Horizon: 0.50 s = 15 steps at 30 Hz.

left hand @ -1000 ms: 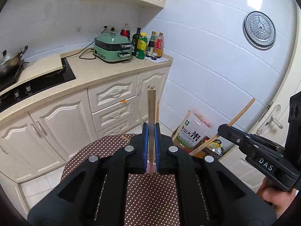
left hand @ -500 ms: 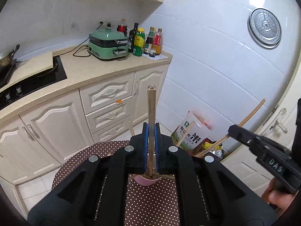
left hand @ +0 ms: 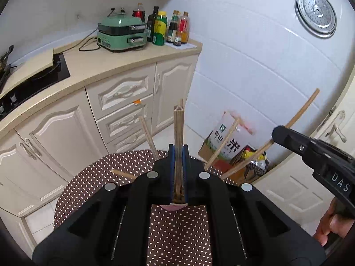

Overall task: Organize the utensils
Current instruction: 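Lower both held sticks into the pink cup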

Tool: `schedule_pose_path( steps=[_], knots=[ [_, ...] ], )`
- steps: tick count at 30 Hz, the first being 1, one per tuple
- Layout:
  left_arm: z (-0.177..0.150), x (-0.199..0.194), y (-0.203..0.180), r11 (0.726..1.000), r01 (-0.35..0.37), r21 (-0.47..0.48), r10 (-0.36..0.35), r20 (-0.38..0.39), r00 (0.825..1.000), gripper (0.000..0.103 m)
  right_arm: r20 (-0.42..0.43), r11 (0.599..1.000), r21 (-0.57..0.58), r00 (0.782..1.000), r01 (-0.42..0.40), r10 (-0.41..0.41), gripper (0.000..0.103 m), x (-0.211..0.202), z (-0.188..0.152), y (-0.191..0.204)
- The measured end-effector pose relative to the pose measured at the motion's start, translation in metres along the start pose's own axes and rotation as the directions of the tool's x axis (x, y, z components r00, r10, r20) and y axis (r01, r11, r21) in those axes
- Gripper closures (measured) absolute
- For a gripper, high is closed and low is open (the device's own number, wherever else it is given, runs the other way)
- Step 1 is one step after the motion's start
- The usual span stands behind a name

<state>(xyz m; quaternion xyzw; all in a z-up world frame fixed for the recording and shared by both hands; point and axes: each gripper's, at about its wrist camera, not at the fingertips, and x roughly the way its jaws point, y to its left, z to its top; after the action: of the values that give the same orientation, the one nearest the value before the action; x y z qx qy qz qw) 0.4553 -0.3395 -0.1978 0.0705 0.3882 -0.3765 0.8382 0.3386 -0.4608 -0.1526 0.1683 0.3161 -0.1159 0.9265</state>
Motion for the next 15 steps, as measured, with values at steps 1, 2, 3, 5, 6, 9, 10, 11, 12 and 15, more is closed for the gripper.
schedule_pose_path(
  steps=[1,2,3,5,6,9,10,11,12,15],
  knots=[
    [-0.002,0.003,-0.001,1.0,-0.002,0.004,0.002,-0.009,1.0,0.097,-0.006,1.0,-0.002,1.0,-0.001,0.001,0.098,0.002,-0.001,0.0],
    [-0.004,0.005,-0.001,1.0,-0.003,0.008,0.004,-0.017,1.0,0.097,-0.013,1.0,-0.005,1.0,-0.002,0.002,0.098,0.004,-0.002,0.001],
    [-0.005,0.007,-0.001,1.0,-0.003,0.009,0.004,-0.021,1.0,0.097,-0.021,1.0,-0.009,1.0,-0.002,0.002,0.098,0.006,-0.003,0.001],
    [-0.008,0.011,-0.002,1.0,0.0,0.011,0.0,-0.035,0.999,0.097,-0.036,1.0,-0.012,0.999,-0.005,0.005,0.098,0.012,-0.005,0.002],
    [-0.009,0.012,-0.002,1.0,0.0,0.015,0.001,-0.04,0.999,0.097,-0.042,1.0,-0.012,0.999,-0.005,0.005,0.098,0.014,-0.006,0.002],
    [-0.012,0.015,-0.003,1.0,0.0,0.021,0.001,-0.054,0.999,0.097,-0.066,1.0,-0.017,0.998,-0.006,0.005,0.098,0.022,-0.009,0.003],
    [-0.014,0.017,-0.003,1.0,0.0,0.023,0.001,-0.061,0.998,0.097,-0.073,1.0,-0.019,0.997,-0.006,0.005,0.098,0.024,-0.01,0.003],
    [-0.015,0.017,-0.002,1.0,0.001,0.023,0.0,-0.066,0.998,0.097,-0.082,1.0,-0.023,0.997,-0.008,0.006,0.098,0.027,-0.012,0.004],
    [-0.016,0.019,-0.002,1.0,0.003,0.023,-0.001,-0.073,0.997,0.097,-0.09,1.0,-0.028,0.996,-0.008,0.006,0.098,0.029,-0.013,0.005],
    [-0.019,0.021,-0.001,1.0,0.023,0.019,-0.021,-0.087,0.996,0.097,-0.112,0.999,-0.038,0.994,-0.007,0.003,0.098,0.037,-0.017,0.008]
  ],
)
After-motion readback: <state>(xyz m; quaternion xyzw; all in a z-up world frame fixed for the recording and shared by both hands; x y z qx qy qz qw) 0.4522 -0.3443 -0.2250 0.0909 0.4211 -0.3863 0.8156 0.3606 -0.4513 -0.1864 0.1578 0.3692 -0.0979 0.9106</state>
